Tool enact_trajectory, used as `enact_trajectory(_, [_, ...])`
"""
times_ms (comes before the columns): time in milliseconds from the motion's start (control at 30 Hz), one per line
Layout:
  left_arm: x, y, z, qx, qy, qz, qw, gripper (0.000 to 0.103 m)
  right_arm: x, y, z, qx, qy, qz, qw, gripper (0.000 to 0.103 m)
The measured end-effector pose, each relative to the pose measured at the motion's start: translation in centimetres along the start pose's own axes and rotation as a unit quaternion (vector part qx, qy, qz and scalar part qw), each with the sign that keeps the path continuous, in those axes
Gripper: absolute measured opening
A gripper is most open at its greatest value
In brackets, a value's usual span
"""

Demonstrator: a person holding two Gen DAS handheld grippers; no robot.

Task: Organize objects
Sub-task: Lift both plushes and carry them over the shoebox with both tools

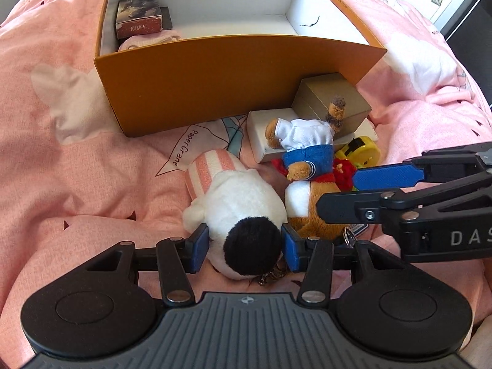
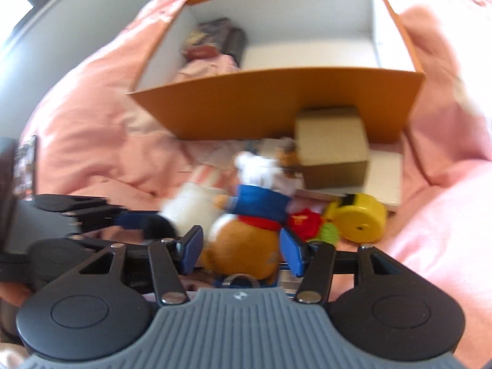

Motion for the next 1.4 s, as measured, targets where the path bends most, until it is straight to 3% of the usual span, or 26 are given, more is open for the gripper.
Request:
enact_trajectory(333, [-0.1,-0.4,0.4,-0.006,-0.016,-0.006,0.9998,0.056,-1.3,-4.3,0.4,-0.054,-0.005,0.049,0.997,0.058])
enact_trajectory(500, [-0.8,-1.3,0.5,-0.002,0.002,0.008,1.0000,0.060,0.1,-6.3,1.2,-0.094,-0.056,0.024,0.994,0.056])
enact_trajectory(667, [-0.9,-1.3,0.4,0.003,0.009,0.010,0.9999,0.059,0.3,-7.1,1.6,-0.098,-0.073,0.006,0.993,0.052])
enact_trajectory(833, [0.2,-0.2,0.3,0.015,-0.018,0.000,0.9997,0.056,-0.1,-5.8,1.7,-0.072,-0.051,0.005,0.996,0.044])
enact_trajectory(1033, [1.3,3.0,-0.4,0.037,-0.039,0.012,0.9985,0.054,-0.2,-1.9,0.8,-0.028,-0.017,-0.018,0.999,0.044])
enact_trajectory(1400, [3.4,8.1,-4.6,0.133,-0.067,0.014,0.9888,0.054,0.2,4.9,-3.6,0.048,0.010,-0.064,0.997,0.044])
Point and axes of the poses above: each gripper's, at about its wrist camera, not at the fingertips, and y roughly against the way its jaws point, x to its right, z to its underside, the point moved 8 cm from there along -y, roughly the way its jaws point, and after that the axes turned 14 degrees about z, right-handed, at the moved point
